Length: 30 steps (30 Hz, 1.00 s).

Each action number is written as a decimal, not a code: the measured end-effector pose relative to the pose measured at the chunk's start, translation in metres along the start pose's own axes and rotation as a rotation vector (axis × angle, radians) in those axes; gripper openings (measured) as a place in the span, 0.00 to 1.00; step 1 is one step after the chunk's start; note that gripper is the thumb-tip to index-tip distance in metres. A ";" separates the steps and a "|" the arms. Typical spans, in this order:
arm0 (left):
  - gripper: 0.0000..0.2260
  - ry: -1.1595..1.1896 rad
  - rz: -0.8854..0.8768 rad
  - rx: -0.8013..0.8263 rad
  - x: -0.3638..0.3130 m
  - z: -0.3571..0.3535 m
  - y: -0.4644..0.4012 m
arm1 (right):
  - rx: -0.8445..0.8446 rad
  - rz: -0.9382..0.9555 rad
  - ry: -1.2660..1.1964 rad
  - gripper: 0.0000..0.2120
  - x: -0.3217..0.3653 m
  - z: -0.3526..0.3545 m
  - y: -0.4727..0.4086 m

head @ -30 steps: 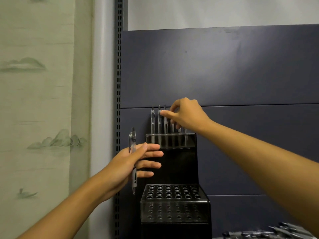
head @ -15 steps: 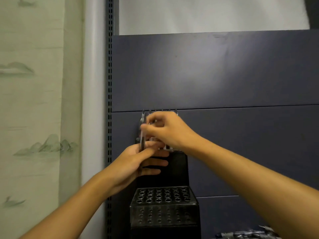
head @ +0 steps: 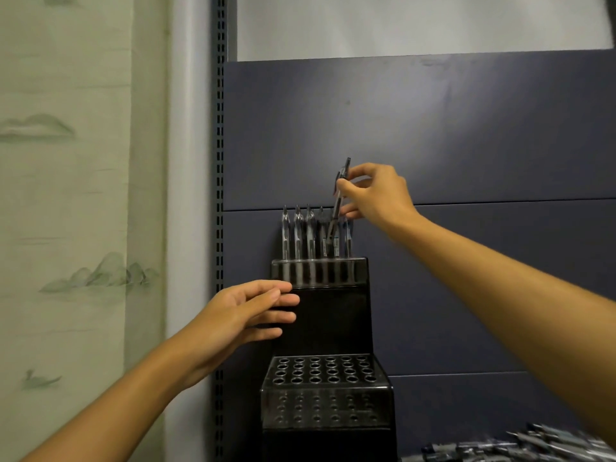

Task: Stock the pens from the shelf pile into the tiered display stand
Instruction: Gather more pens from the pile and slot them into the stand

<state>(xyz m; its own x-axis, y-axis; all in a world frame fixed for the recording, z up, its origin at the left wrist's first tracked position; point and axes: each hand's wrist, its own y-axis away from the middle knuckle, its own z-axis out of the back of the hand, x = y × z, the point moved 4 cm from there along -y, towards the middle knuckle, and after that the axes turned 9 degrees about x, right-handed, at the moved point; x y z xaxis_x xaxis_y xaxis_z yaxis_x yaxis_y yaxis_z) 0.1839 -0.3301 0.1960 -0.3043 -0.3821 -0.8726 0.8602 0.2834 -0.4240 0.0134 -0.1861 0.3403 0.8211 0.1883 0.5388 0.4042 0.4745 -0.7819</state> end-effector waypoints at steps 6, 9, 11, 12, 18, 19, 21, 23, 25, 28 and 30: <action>0.11 -0.013 0.018 -0.001 0.004 0.001 0.001 | 0.048 -0.031 0.029 0.13 -0.015 -0.013 -0.003; 0.11 -0.015 0.013 -0.006 0.005 0.002 0.001 | 0.086 -0.032 0.056 0.15 -0.015 -0.019 -0.005; 0.11 -0.016 0.013 -0.005 0.006 0.001 0.002 | 0.092 -0.040 0.069 0.16 -0.014 -0.021 -0.008; 0.11 -0.017 0.014 -0.003 0.006 0.001 0.002 | 0.096 -0.045 0.070 0.17 -0.014 -0.021 -0.009; 0.11 -0.020 0.007 0.003 0.010 0.001 0.003 | 0.231 -0.078 0.175 0.12 -0.016 -0.036 -0.006; 0.11 -0.020 0.005 0.004 0.010 0.001 0.003 | 0.238 -0.083 0.189 0.11 -0.017 -0.036 -0.005; 0.11 -0.016 0.002 0.007 0.011 0.001 0.003 | 0.220 -0.094 0.201 0.12 -0.020 -0.035 -0.005; 0.10 -0.008 -0.006 0.013 0.011 0.001 0.002 | 0.202 -0.106 0.225 0.12 -0.021 -0.033 -0.005; 0.10 -0.008 -0.015 0.019 0.010 0.000 0.002 | 0.195 -0.107 0.262 0.11 -0.022 -0.033 -0.005; 0.10 -0.013 -0.029 0.023 0.008 -0.001 0.002 | 0.151 -0.076 0.315 0.12 -0.021 -0.031 -0.005; 0.10 -0.008 -0.036 0.026 0.007 -0.001 0.002 | 0.140 -0.059 0.360 0.12 -0.019 -0.031 -0.006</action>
<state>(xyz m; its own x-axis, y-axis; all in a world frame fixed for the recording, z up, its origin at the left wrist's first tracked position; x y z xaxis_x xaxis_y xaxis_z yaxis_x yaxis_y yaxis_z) 0.1827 -0.3311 0.1888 -0.3322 -0.3992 -0.8545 0.8590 0.2461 -0.4489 0.0079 -0.2189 0.3253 0.8969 -0.1454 0.4177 0.4170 0.5927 -0.6891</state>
